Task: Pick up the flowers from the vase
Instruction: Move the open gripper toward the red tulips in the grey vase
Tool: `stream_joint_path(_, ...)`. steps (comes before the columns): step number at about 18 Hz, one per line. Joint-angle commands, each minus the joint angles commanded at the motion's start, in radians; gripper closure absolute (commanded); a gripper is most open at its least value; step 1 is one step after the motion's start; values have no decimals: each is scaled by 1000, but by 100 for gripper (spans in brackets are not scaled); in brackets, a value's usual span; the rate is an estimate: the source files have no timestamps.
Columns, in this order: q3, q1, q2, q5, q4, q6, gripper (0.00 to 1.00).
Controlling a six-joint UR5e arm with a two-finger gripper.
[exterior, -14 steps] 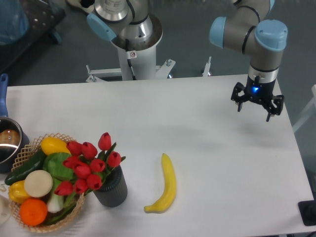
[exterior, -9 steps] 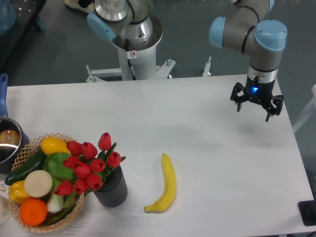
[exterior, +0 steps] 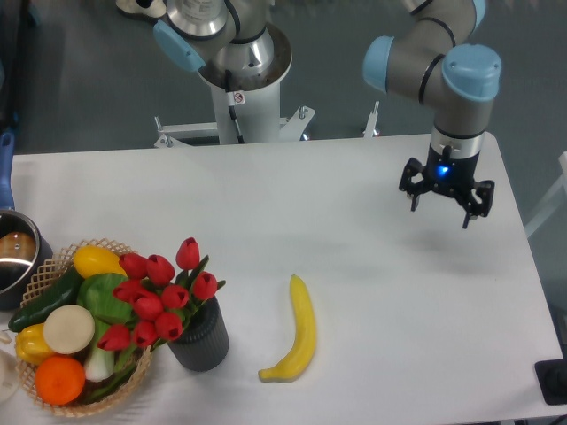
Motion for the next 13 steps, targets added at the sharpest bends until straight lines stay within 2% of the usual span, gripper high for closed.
stream_joint_path(3,-15,-6,11,-77,0,-3,0)
stream_joint_path(7,-17,-37,15,-268,0,-133,0)
stream_joint_path(13,-17,-129,37,-316,0,-219,0)
